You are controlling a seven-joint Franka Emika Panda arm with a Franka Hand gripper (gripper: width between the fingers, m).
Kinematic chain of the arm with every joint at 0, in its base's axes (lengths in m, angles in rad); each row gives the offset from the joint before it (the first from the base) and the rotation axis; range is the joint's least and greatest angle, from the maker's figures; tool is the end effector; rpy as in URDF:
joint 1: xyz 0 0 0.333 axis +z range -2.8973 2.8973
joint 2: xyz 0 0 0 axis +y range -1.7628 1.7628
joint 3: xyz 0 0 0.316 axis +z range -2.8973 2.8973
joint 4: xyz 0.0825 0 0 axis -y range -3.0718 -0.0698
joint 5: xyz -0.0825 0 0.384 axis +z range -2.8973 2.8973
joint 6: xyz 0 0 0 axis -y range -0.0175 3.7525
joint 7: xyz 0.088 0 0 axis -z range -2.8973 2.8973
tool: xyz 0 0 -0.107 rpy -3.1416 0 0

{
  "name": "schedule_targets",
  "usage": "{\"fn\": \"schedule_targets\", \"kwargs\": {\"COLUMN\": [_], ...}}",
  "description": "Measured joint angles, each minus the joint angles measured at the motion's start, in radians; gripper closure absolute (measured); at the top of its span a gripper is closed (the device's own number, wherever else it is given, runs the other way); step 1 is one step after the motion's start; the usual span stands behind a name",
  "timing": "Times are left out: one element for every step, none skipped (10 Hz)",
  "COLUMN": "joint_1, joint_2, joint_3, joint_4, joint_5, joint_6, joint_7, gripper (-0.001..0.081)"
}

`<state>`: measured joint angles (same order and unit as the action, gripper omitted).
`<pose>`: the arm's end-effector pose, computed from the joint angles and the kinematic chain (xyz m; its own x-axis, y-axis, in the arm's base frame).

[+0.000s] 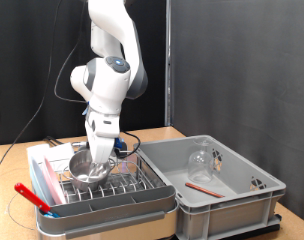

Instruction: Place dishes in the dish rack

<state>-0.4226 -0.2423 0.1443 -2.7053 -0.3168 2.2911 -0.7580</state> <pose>0.3614 -0.1136 0.2920 0.7295 0.6135 -0.3024 0.6500 -0.7595 0.0272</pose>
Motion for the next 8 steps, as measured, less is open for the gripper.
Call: {"fn": "schedule_targets", "kwargs": {"joint_1": [0.0,0.0,0.0,0.0,0.0,0.001,0.001,0.001], "joint_2": [-0.001,-0.001,-0.001,-0.001,-0.001,-0.001,0.0,0.001], "joint_3": [0.003,0.005,0.005,0.005,0.005,0.006,0.006,0.006], "joint_4": [0.0,0.001,0.001,0.002,0.002,0.003,0.003,0.002], "joint_5": [0.0,0.0,0.0,0.0,0.0,0.0,0.0,0.0], "joint_6": [0.002,0.002,0.002,0.001,-0.007,-0.037,-0.068,-0.083], "joint_7": [0.0,0.0,0.0,0.0,-0.003,-0.017,-0.032,-0.039], "gripper": [-0.0002,-0.0002,-0.0002,-0.0002,-0.0002,-0.0002,-0.0002,-0.0002]}}
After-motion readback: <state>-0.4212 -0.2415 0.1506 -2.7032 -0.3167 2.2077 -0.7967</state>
